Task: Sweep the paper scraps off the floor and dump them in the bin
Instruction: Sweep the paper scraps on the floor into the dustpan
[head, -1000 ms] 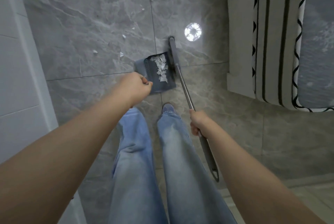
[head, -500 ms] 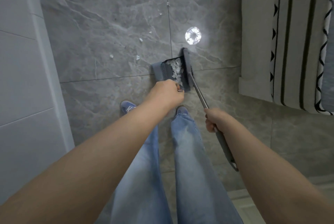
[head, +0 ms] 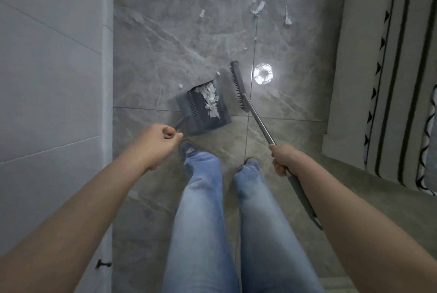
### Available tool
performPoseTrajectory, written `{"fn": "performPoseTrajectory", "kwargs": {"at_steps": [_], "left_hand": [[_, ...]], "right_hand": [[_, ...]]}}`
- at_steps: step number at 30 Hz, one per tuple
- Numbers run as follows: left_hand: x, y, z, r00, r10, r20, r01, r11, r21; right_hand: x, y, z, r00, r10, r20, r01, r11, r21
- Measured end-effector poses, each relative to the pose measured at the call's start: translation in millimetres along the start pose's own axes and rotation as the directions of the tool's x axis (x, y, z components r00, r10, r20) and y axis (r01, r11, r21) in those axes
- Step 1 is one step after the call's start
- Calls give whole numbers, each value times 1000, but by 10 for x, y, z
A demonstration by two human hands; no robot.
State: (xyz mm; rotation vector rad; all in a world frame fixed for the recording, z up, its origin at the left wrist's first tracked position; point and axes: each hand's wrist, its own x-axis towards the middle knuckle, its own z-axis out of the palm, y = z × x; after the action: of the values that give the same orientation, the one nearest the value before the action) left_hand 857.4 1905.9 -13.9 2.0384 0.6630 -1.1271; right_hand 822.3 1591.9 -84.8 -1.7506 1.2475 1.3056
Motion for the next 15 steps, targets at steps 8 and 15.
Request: {"fn": "performPoseTrajectory", "kwargs": {"at_steps": [8, 15], "left_hand": [[98, -646, -887, 994, -28, -105, 29, 1000, 4], [565, -933, -1332, 989, -59, -137, 63, 998, 25]], "right_hand": [[-164, -979, 574, 994, -108, 8, 108, 970, -216], [-106, -1778, 934, 997, -77, -1, 72, 942, -328]]}}
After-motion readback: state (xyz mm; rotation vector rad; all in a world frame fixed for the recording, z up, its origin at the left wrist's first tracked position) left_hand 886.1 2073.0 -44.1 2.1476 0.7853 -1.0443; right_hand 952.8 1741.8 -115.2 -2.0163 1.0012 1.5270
